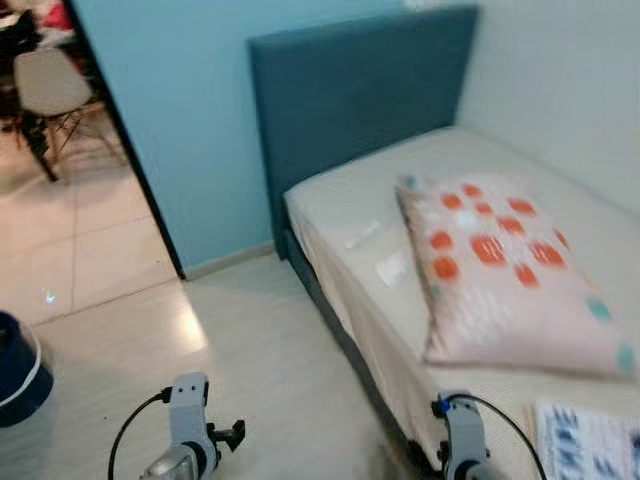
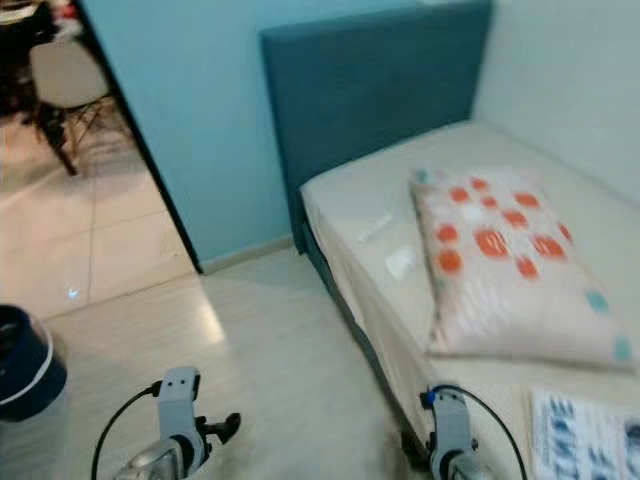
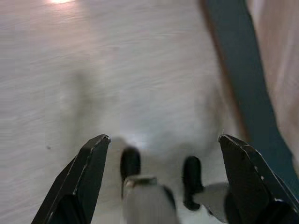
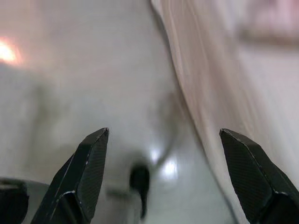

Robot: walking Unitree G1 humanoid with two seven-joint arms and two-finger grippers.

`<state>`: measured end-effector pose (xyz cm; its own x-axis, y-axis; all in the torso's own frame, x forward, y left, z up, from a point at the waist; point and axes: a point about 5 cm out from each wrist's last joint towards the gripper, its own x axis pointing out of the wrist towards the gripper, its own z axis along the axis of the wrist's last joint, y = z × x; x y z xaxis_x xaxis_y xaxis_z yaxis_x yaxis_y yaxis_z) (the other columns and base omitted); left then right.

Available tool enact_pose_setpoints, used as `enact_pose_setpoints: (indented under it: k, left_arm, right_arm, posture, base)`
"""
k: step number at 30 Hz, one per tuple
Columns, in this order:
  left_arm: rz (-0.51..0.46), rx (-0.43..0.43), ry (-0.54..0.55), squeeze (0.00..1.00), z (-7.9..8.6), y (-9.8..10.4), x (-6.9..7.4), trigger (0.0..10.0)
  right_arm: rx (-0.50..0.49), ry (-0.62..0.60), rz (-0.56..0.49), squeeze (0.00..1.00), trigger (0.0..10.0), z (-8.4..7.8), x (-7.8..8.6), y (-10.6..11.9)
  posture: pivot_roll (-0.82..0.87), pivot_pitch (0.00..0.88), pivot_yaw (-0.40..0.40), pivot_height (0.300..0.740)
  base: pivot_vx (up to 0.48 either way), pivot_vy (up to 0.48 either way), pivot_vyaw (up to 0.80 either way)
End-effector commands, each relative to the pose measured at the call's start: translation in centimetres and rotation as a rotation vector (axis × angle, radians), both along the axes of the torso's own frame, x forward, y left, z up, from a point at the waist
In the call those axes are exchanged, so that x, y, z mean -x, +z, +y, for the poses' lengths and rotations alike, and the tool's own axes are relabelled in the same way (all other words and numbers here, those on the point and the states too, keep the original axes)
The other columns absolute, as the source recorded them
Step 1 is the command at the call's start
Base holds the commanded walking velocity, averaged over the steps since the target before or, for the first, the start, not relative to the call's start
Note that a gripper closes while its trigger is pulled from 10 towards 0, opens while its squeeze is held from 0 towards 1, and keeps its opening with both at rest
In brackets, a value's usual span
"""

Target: Clean up the room

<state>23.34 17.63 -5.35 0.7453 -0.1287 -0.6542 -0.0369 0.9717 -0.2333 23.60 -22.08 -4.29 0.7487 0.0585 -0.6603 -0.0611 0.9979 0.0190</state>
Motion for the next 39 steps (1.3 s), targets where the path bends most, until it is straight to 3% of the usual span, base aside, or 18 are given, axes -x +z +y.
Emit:
enact_pose_setpoints:
  k: [1,9,18,27,35,36,39]
  left_arm:
    - [0.016,0.005,-0.001,0.00,0.1,-0.2,0.4,10.0]
    - [0.007,0.026,-0.007,0.00,-0.1,-0.2,0.4,10.0]
    - [-0.022,0.033,-0.028,0.00,-0.3,0.3,-0.3,10.0]
    - [-0.031,0.035,-0.037,0.00,-0.3,0.4,-0.6,10.0]
    - [-0.040,0.024,-0.019,0.00,-0.2,0.5,-0.6,10.0]
    - [-0.068,0.053,-0.038,0.00,-0.6,0.7,-0.8,10.0]
    - [-0.082,0.068,-0.050,0.00,-0.7,0.9,-1.0,10.0]
  right_arm:
    - [-0.023,-0.014,0.038,0.00,10.0,0.7,0.9,-0.8]
    - [-0.024,-0.049,0.036,0.00,10.0,0.3,0.7,-0.6]
    - [-0.034,-0.069,0.018,0.00,10.0,0.2,0.0,-0.2]
    - [-0.038,-0.076,-0.005,0.00,10.0,0.2,-0.5,0.1]
    - [-0.036,-0.105,-0.008,0.00,10.0,-0.4,-0.7,0.4]
    - [-0.032,-0.184,-0.024,0.00,10.0,-1.5,-0.9,0.8]
    - [-0.031,-0.228,-0.035,0.00,10.0,-2.1,-1.0,1.1]
  posture:
    - [-0.08,0.086,0.048,0.740]
    - [-0.08,0.088,0.047,0.740]
    - [-0.08,0.087,0.047,0.740]
    - [-0.08,0.081,0.048,0.740]
    - [-0.08,0.078,0.048,0.740]
    - [-0.08,0.078,0.048,0.740]
    - [-0.08,0.082,0.051,0.740]
  base:
    - [0.480,0.000,0.00]
    - [0.480,0.000,0.00]
    - [0.480,0.000,-0.67]
    - [0.480,0.000,-0.25]
    - [0.438,0.000,-0.73]
    - [0.000,0.000,-0.71]
    - [0.000,0.000,-0.71]
